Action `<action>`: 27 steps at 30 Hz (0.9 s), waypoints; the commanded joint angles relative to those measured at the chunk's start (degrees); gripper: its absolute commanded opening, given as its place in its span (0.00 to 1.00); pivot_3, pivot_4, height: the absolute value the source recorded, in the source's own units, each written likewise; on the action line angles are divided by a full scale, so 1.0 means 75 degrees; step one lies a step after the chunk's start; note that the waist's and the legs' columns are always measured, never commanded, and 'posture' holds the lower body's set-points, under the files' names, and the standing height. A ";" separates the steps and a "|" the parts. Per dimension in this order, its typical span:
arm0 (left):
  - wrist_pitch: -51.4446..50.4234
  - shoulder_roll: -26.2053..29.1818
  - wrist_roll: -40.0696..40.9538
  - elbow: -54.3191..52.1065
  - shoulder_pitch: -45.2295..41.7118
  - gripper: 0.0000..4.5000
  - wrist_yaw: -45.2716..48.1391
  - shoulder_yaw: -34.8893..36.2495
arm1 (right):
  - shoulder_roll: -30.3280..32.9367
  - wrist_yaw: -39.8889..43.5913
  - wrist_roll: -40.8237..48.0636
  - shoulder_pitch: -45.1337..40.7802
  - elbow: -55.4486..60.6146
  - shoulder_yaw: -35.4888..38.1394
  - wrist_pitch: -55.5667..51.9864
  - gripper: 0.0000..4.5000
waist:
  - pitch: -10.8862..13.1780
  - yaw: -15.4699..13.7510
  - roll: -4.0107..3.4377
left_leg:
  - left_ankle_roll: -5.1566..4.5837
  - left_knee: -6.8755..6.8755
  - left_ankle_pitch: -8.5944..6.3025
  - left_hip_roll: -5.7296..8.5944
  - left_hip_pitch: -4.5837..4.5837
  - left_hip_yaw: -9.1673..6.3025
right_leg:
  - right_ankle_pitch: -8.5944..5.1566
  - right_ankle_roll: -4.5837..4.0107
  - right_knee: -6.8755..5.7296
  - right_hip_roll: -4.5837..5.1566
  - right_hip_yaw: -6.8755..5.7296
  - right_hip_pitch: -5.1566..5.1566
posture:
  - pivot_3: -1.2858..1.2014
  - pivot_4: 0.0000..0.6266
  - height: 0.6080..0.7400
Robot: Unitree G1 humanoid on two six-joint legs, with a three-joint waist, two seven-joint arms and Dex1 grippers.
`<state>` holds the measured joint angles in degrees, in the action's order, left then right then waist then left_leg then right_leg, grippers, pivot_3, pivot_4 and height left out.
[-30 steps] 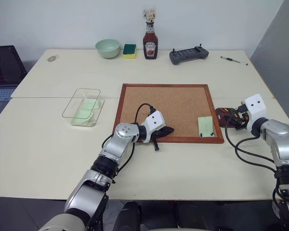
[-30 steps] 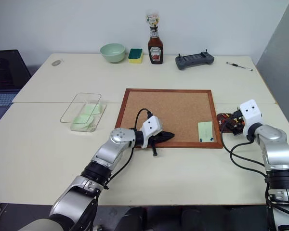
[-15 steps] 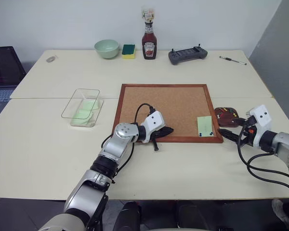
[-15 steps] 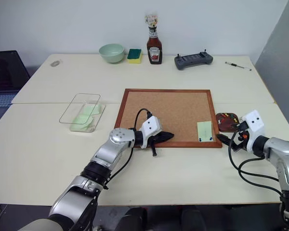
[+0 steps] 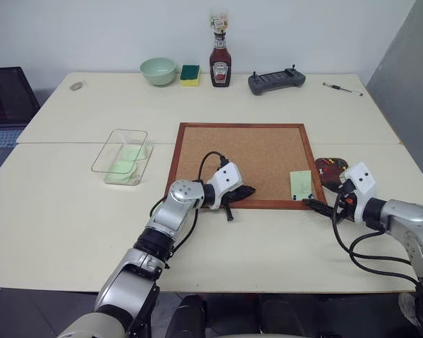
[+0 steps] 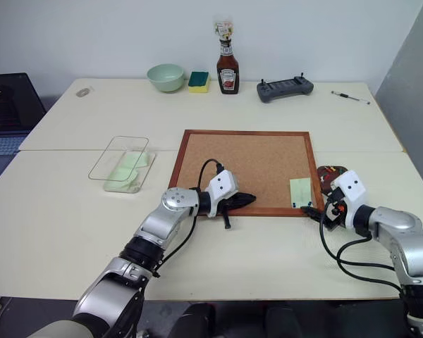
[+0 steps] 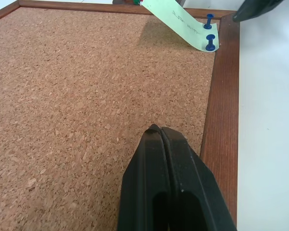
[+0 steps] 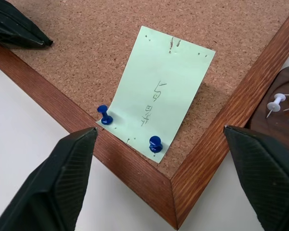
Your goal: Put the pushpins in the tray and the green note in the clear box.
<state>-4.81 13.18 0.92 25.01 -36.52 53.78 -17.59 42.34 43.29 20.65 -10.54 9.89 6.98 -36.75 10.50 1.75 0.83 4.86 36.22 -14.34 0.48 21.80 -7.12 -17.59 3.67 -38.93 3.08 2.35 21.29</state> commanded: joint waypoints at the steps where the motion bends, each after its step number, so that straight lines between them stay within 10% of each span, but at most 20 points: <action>1: -0.0097 -0.0047 -0.0092 0.0063 0.0178 0.00 0.0027 -0.0156 | -0.0006 -0.0051 -0.0125 -0.0128 -0.0012 0.0021 0.0262 0.72 | 0.0000 -0.0001 0.0000 | 0.0000 0.0000 0.0000 0.0000 0.0001 0.0000 | 0.0000 0.0000 0.0000 0.0000 0.0000 0.0000 | 0.52 0.24 1.00; 16: -0.0092 -0.0051 -0.0102 0.0065 0.0188 0.00 0.0016 -0.0175 | 0.0020 0.0087 -0.0190 -0.0022 0.0051 -0.0161 0.0230 0.03 | 0.0000 -0.0001 0.0000 | 0.0000 0.0000 0.0000 0.0000 0.0000 0.0000 | 0.0000 0.0000 0.0000 0.0000 0.0000 0.0000 | 0.52 0.24 1.00; 27: -0.0068 -0.0030 -0.0115 0.0073 0.0199 0.00 0.0035 -0.0195 | 0.0089 0.0197 0.0132 0.0007 0.0350 0.0173 0.0134 0.00 | 0.0000 -0.0006 0.0000 | 0.0000 0.0000 0.0000 0.0000 0.0001 -0.0001 | 0.0000 0.0000 0.0000 0.0000 0.0000 0.0000 | 0.52 0.24 1.00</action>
<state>-4.75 13.16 0.93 24.95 -36.47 53.59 -17.65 42.23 44.17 19.80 -10.40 9.15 5.45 -35.86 10.50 1.71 0.83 4.86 36.22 -14.34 0.48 21.81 -7.12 -17.59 3.67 -38.93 3.08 2.34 21.29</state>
